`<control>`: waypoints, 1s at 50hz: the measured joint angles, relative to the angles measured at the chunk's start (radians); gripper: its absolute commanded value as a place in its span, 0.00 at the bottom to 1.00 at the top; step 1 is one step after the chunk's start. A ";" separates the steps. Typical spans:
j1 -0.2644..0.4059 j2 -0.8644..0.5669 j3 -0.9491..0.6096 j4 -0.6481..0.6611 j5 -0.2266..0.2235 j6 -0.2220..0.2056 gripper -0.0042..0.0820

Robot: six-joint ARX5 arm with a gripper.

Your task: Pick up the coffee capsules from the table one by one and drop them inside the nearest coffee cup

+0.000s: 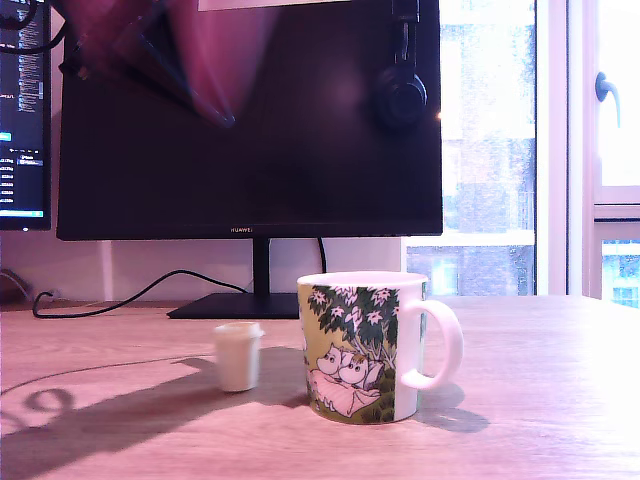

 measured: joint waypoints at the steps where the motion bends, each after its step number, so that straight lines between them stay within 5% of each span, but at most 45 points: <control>1: 0.000 0.000 0.000 0.000 0.000 0.000 0.02; 24: -0.018 0.000 -0.025 0.005 0.004 0.000 0.02; 50: -0.030 -0.039 -0.370 0.427 0.015 0.000 0.02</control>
